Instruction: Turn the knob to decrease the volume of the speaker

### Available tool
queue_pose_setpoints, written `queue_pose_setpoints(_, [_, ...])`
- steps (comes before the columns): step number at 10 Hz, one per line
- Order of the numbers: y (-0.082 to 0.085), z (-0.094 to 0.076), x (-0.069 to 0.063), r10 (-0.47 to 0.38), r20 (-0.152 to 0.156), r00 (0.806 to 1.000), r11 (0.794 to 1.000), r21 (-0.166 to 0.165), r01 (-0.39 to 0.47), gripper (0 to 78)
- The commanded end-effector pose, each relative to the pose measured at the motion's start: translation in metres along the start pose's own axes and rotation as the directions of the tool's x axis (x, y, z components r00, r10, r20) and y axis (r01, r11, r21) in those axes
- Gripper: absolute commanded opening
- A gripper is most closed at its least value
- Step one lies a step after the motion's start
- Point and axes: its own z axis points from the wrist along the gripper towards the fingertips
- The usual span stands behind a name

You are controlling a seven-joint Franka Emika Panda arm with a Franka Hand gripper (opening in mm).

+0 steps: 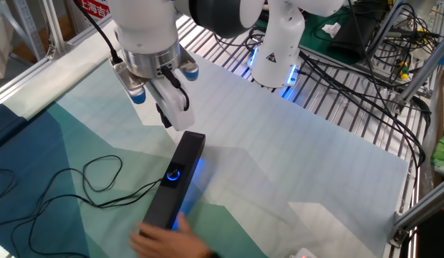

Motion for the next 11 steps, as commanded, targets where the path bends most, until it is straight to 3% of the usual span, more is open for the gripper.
queue_pose_setpoints(1, [-0.002,0.008,0.002,0.014,0.014,1.000,1.000,0.007,-0.014,0.0])
queue_pose_setpoints(4, [-0.005,0.029,0.005,0.027,0.046,0.999,0.999,0.037,-0.029,0.0])
queue_pose_setpoints(5, [-0.005,0.029,0.005,0.027,0.046,0.999,0.999,0.037,-0.029,0.0])
queue_pose_setpoints(6, [-0.004,0.038,0.004,0.036,0.069,0.997,0.998,0.050,-0.040,0.0])
queue_pose_setpoints(7, [-0.005,0.043,0.004,0.045,0.083,0.996,0.998,0.042,-0.048,0.0])
queue_pose_setpoints(11, [-0.006,0.056,0.004,0.059,0.092,0.994,0.998,0.026,-0.061,0.0])
